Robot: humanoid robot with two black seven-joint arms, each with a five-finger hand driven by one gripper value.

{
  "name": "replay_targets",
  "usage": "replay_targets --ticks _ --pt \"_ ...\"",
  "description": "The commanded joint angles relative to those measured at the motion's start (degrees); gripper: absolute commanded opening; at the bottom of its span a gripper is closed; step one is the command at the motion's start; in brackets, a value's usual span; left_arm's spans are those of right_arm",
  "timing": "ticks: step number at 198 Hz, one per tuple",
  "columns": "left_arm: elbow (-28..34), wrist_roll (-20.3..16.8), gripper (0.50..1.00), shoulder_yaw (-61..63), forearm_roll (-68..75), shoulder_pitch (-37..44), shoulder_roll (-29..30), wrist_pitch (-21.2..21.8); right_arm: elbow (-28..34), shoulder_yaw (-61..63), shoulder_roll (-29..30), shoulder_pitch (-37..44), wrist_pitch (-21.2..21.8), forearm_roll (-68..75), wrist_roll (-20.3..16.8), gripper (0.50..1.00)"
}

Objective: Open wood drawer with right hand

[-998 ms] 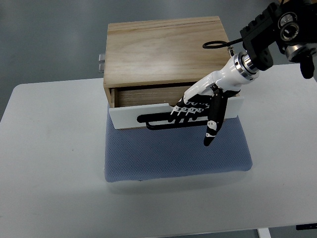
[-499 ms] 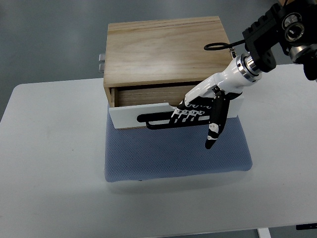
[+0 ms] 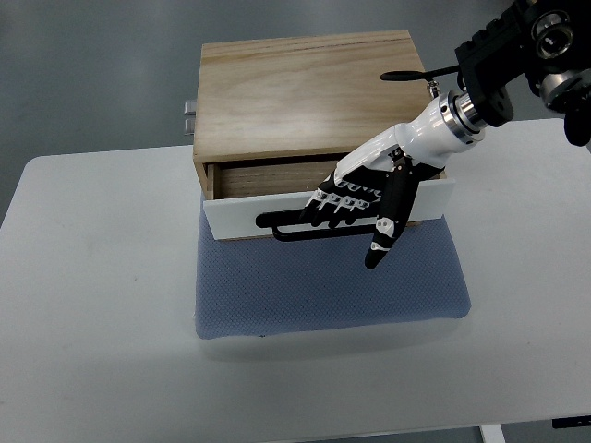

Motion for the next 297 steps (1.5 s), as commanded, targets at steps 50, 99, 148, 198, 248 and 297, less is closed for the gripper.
replay_targets --ticks 50,99,148,198,248,297 --pt "0.0 0.0 1.000 0.0 0.0 0.0 0.0 0.0 -4.1 4.4 -2.3 0.5 -0.9 11.8 0.9 0.944" --pt "0.0 0.0 1.000 0.0 0.0 0.0 0.0 0.0 -12.8 14.8 -4.8 -5.5 -8.4 14.9 2.1 0.942" --pt "0.0 0.0 1.000 0.0 0.0 0.0 0.0 0.0 -22.2 32.0 -4.8 -17.8 -20.7 15.6 2.1 0.942" --pt "0.0 0.0 1.000 0.0 0.0 0.0 0.0 0.0 -36.7 48.2 -1.9 -29.9 -24.4 15.2 2.1 0.942" --pt "0.0 0.0 1.000 0.0 0.0 0.0 0.0 0.0 -50.3 55.5 2.7 -36.2 -24.4 15.4 3.8 0.942" --pt "0.0 0.0 1.000 0.0 0.0 0.0 0.0 0.0 -60.7 58.5 6.4 -40.8 -24.4 15.4 7.0 0.942"
